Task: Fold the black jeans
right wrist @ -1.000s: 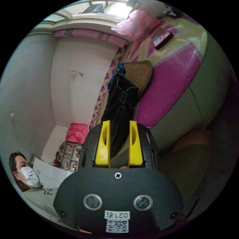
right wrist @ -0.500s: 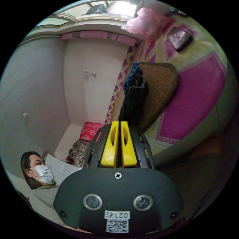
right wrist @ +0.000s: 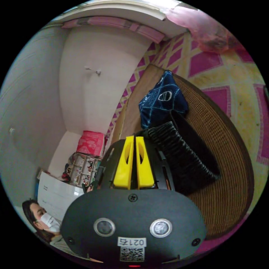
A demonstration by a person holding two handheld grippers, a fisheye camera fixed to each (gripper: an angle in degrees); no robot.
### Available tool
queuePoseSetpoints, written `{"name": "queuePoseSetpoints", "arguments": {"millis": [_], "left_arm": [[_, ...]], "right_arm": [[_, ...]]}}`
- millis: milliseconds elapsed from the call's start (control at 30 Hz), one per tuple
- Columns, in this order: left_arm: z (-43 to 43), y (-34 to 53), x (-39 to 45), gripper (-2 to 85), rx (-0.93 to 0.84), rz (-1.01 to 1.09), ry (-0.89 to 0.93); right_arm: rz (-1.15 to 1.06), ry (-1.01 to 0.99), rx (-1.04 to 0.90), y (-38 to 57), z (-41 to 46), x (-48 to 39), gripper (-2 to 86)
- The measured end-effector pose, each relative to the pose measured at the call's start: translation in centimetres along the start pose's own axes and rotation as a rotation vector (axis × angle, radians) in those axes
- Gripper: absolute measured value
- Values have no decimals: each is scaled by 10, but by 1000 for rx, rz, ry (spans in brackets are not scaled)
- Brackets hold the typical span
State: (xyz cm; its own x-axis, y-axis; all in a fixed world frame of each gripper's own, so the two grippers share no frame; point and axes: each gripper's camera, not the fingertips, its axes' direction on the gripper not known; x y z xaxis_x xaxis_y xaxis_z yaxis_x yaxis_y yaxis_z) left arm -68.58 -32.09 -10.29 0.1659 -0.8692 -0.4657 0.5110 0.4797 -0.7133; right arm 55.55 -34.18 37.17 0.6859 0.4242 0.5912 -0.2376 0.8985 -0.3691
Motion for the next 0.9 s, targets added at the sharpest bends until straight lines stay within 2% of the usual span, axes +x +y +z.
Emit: {"name": "queuePoseSetpoints", "arguments": {"millis": [100,167,300,433,633,733,900], "left_arm": [[74,-27,-15,-1,-69,-24,-16],[100,-23,-35,2,-15,-55,-33],[93,-6,-64,24,37,-38,-29],[73,22,-91,54,107,-50,-65],[111,28,-113,77,61,-94,-4],[140,20,-123,61,41,-127,-7],[144,21,-138,-3,125,-182,82]], "right_arm": [[52,67,-37,-33,56,31,12],[61,62,-52,-39,77,49,24],[-65,-9,-38,-29,67,33,50],[-258,21,-171,0,77,-9,61],[-342,-72,-290,48,126,-44,59],[-359,-103,-329,64,150,-56,56],[-325,-163,-360,76,173,-62,51]]}}
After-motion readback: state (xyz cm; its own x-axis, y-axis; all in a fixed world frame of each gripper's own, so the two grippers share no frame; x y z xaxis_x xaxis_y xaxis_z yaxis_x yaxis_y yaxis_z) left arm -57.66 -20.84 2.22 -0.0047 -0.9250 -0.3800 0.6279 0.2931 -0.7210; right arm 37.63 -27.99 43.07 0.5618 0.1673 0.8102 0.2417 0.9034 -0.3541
